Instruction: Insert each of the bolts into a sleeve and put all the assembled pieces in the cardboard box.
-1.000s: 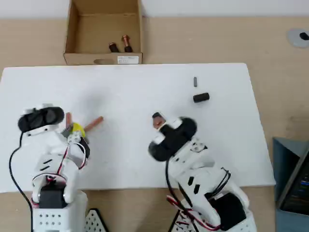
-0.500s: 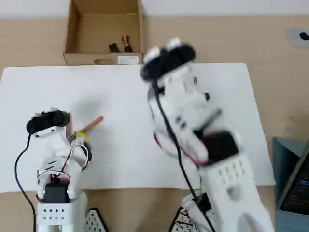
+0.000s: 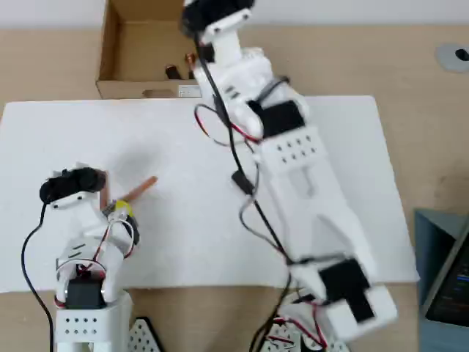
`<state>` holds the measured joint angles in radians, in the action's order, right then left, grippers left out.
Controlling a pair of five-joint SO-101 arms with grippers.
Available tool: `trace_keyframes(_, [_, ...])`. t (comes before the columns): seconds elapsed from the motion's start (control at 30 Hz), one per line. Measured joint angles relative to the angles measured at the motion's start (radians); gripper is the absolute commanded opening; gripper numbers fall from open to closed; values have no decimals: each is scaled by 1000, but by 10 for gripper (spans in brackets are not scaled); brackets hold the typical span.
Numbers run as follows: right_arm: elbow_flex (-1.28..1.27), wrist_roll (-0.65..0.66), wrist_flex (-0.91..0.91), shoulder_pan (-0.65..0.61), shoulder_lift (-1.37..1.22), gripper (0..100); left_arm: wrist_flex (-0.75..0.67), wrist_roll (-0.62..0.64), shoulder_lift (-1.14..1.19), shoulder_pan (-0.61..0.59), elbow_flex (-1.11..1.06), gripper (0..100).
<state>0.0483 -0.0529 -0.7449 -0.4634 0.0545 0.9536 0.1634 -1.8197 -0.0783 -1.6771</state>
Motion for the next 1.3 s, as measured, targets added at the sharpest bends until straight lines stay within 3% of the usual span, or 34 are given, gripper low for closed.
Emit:
trace_keyframes(0.5, [368,215,267,2,-623,9,0,0,0,0,0,2])
trace_keyframes(0.93, [839,342,265,2,-1056,12,0,0,0,0,0,2])
trace_keyframes(1.1, [953,358,183,2,-1125,16,0,0,0,0,0,2])
trace_keyframes(1.3, [1033,358,78,2,-1177,143,0,0,0,0,0,2])
